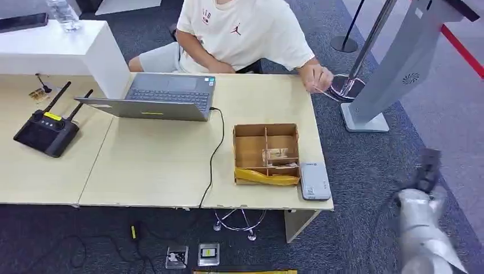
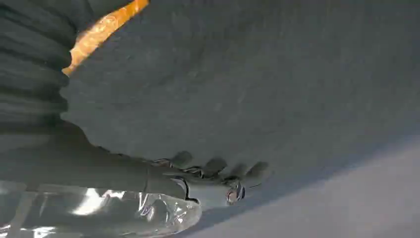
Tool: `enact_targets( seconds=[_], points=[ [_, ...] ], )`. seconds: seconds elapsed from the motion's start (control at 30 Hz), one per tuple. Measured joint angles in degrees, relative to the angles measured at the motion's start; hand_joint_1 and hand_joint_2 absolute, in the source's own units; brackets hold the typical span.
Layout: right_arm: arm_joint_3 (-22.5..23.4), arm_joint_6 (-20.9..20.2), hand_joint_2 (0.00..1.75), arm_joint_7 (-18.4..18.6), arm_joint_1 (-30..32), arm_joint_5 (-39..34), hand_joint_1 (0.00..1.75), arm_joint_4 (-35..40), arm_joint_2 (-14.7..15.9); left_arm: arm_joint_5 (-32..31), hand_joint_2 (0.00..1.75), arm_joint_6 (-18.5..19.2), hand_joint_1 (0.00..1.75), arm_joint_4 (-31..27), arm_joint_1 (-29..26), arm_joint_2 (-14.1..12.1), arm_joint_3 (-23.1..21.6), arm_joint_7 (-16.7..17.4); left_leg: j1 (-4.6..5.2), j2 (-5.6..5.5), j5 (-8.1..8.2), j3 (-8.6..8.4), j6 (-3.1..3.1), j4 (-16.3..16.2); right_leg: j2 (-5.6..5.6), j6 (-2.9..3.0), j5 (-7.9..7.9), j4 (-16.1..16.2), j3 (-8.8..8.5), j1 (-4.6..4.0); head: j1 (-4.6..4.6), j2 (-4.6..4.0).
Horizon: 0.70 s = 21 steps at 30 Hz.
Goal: Pass the card to the sensor for recognition and then transmit it.
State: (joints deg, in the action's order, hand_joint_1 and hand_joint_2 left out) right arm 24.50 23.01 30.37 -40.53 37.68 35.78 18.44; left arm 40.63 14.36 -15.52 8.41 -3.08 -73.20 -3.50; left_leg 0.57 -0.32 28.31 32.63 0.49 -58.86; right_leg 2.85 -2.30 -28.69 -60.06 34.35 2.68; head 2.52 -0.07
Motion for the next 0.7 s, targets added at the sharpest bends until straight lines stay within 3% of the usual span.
enact_targets(
  seconds=[0.03, 0.07, 0.1, 0.13, 0.17, 0.23, 0.3, 0.33, 0.4, 0.43, 0.5, 0.7],
  points=[
    [-4.9, 1.7, 1.75, 4.2, -0.2, 0.6, 0.00, 7.6, 2.2, -0.1, 0.00, 0.0, 0.00, 0.0, -0.2, -0.2, 0.0, 0.1, 0.21, 1.21, 0.01, 0.54, 0.01, 0.0, 1.21, 0.01, 0.19, -0.2, 0.59, 0.30, 0.02, 0.00],
    [-8.9, 2.3, 1.75, 4.3, -0.4, 3.8, 0.00, 12.6, 2.8, -0.3, 0.00, 0.0, 0.00, 0.1, -0.3, -0.4, -0.1, 0.1, 0.08, 2.28, 0.33, 1.11, -0.08, 0.1, 2.40, 0.06, 0.29, -0.1, 0.69, 0.24, -0.01, 0.00],
    [-13.3, 2.8, 1.75, 1.9, -0.2, 8.2, 0.00, 16.5, 2.7, -0.4, 0.00, -0.2, 0.00, 0.2, -0.2, -0.9, -0.1, 0.1, -0.19, 3.32, 0.81, 0.46, -0.20, 0.2, 3.42, 0.16, 0.37, 0.1, 0.45, -0.09, 0.06, 0.00],
    [-18.9, 3.0, 1.75, -1.4, 1.0, 13.0, 0.00, 19.8, 2.1, -0.5, 0.00, -0.2, 0.00, 0.1, 0.6, -1.1, -0.1, 0.1, -0.38, 3.64, 1.03, -0.18, -0.17, 0.2, 3.69, 0.27, 0.26, 0.2, -0.02, -0.35, -0.31, 0.00],
    [-22.6, 3.1, 1.75, -2.3, 2.8, 15.3, 0.00, 21.9, 2.6, -0.5, 0.00, -0.2, 0.00, 0.1, 1.2, -1.0, -0.1, 0.1, -0.53, 3.38, 1.12, -0.61, -0.04, 0.2, 3.39, 0.23, 0.08, 0.3, -0.56, -0.58, -0.49, 0.00],
    [-29.9, 3.1, 1.75, -2.9, 7.4, 19.7, 0.00, 28.0, 3.9, -0.7, 0.00, -0.2, 0.00, -0.1, 2.5, -0.7, -0.1, 0.1, -0.55, 1.55, 0.71, -0.68, 0.30, 0.1, 1.36, 0.16, -0.29, 0.3, -1.13, -0.68, -0.53, 0.00],
    [-35.0, 2.9, 1.75, -2.9, 8.2, 23.2, 0.00, 34.6, 5.8, -0.9, 0.00, -0.7, 0.00, -0.4, 2.4, -0.4, -0.1, 0.1, -0.50, -0.07, 0.15, 0.01, 0.08, 0.1, -0.13, 0.14, -0.34, 0.3, -0.92, -0.64, -0.57, 0.00],
    [-37.8, 2.8, 1.75, -3.0, 7.6, 25.0, 0.00, 37.8, 6.3, -1.0, 0.00, -0.6, 0.00, -0.4, 2.2, -0.3, -0.1, 0.2, -0.62, -0.35, 0.06, 0.12, 0.02, 0.1, -0.45, 0.16, -0.33, 0.3, -0.92, -0.74, -0.48, 0.00],
    [-42.7, 2.5, 1.75, -3.0, 7.6, 27.2, 0.00, 41.8, 6.4, -1.1, 0.00, -0.6, 0.00, -0.5, 1.5, -0.3, -0.1, 0.3, -0.84, -0.63, 0.08, 0.02, -0.04, 0.1, -0.71, 0.30, -0.42, 0.4, -1.14, -0.99, -0.49, 0.00],
    [-45.2, 2.3, 1.75, -3.0, 8.4, 27.9, 0.00, 43.5, 6.4, -1.2, 0.00, -0.6, 0.00, -0.5, 1.4, -0.3, -0.2, 0.4, -0.89, -0.83, 0.07, -0.86, -0.06, 0.1, -0.90, 0.32, -0.44, 0.4, -1.15, -1.03, -0.60, 0.00],
    [-49.1, 2.2, 1.75, -2.8, 10.2, 28.4, 0.00, 46.2, 6.7, -1.2, 0.00, -0.6, 0.00, -0.5, 1.4, -0.3, -0.1, 0.5, -0.89, -1.38, -0.12, -0.58, -0.16, 0.1, -1.42, 0.33, -0.43, 0.4, -1.07, -1.02, -0.55, 0.00],
    [-56.4, 1.8, 1.75, -2.8, 10.1, 28.6, 0.00, 52.9, 7.8, -1.2, 0.00, -0.7, 0.00, -0.9, 1.3, -0.3, -0.3, 0.6, -0.89, -1.38, -0.13, -0.60, -0.15, 0.1, -1.41, 0.35, -0.43, 0.4, -1.11, -1.03, -0.51, 0.00]
  ],
)
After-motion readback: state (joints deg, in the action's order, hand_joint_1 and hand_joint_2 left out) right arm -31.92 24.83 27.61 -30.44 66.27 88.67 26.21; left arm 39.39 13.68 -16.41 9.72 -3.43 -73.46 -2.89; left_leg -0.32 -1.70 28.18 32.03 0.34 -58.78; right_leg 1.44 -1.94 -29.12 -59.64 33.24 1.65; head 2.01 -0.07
